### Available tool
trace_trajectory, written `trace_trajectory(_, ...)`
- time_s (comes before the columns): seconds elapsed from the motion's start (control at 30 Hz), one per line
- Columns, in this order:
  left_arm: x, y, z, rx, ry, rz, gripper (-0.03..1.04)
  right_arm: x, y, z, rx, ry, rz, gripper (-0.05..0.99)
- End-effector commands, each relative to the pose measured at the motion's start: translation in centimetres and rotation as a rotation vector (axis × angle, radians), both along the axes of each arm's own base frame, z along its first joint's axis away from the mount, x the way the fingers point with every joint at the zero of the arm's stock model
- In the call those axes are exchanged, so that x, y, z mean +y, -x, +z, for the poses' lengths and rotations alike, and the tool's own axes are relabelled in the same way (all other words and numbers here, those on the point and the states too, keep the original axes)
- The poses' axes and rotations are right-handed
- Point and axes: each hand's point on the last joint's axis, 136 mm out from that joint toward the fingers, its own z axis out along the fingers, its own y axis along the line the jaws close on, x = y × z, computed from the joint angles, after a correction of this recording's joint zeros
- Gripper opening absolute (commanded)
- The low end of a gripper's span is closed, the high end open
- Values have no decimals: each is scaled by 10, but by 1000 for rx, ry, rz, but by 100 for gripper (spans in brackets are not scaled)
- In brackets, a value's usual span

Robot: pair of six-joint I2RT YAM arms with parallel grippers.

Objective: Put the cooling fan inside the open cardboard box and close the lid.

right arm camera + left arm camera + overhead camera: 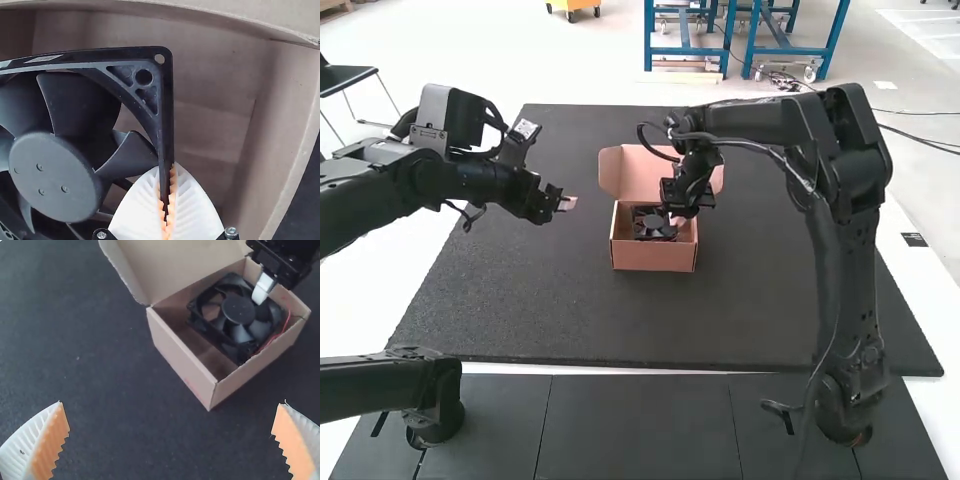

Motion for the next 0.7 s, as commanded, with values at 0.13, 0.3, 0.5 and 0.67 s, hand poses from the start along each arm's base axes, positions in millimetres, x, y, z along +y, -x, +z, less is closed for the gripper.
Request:
trace_trajectory(0.13,-2,3,12,-32,17,-13,96,-1,0,-4,10,-5,3,-2)
trace_trajectory(0.3,-1,3,11,-28,18,-10,96,2,1,-3,15,-20,6,7)
trace_trajectory(0.5,-1,1,13,-41,22,-8,96,2,-1,2,6,-20,25,30)
trace_trajectory(0.67,0,-5,14,-46,51,28,96,6,-5,14,-17,-29,52,46)
